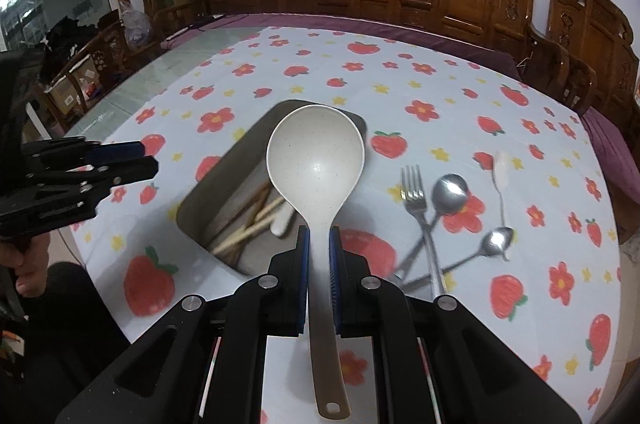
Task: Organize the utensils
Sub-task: 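Lower the chopstick into the tray and open the left gripper while the right gripper holds the ladle, then lower the white ladle into the grey tray and open the right gripper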
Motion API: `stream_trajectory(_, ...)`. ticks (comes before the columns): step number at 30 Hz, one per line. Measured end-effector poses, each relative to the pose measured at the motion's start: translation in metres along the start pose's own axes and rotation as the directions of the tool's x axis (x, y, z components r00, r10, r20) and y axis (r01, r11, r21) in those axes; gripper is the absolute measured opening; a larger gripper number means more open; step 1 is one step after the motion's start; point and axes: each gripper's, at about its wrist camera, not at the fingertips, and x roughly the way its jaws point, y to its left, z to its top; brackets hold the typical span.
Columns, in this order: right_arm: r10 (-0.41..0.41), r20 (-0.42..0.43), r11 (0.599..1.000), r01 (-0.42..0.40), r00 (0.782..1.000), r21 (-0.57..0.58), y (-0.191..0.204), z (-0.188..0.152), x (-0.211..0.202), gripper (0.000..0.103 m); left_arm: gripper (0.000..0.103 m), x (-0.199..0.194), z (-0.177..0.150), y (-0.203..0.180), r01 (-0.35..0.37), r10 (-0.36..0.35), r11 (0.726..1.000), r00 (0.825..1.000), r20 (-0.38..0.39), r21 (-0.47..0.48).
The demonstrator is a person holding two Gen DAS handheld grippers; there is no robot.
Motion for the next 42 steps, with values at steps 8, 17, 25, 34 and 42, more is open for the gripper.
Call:
stream_trajectory(8,0.045,0.000,0.998,-0.045,0.999,0.053,0.012,0.028,0.028,0.011,0.061,-0.018,0.005,0.019,-0.024,0.025,1.000,0.999,0.046,-0.013)
stream_trajectory(17,0.064,-0.018,0.994,-0.062,0.998,0.092,0.026,0.050,0.064,0.011,0.094,-0.022,0.008,0.037,-0.074,0.077,0.996,0.994,0.075,-0.048)
stream_trajectory(25,0.063,-0.062,0.989,-0.054,0.996,0.138,0.027,0.048,0.096,0.011,0.095,-0.021,0.008,0.039,-0.075,0.078,0.996,0.995,0.067,-0.040)
stream_trajectory(34,0.087,-0.080,0.977,-0.069,0.993,0.200,0.029,0.057,0.119,0.011,0.095,-0.019,0.007,0.041,-0.084,0.086,0.996,0.994,0.061,-0.039)
stream_trajectory(42,0.122,-0.089,0.974,-0.102,0.988,0.202,0.036,0.056,0.124,0.013,0.095,-0.017,0.006,0.041,-0.088,0.090,0.995,0.994,0.057,-0.036)
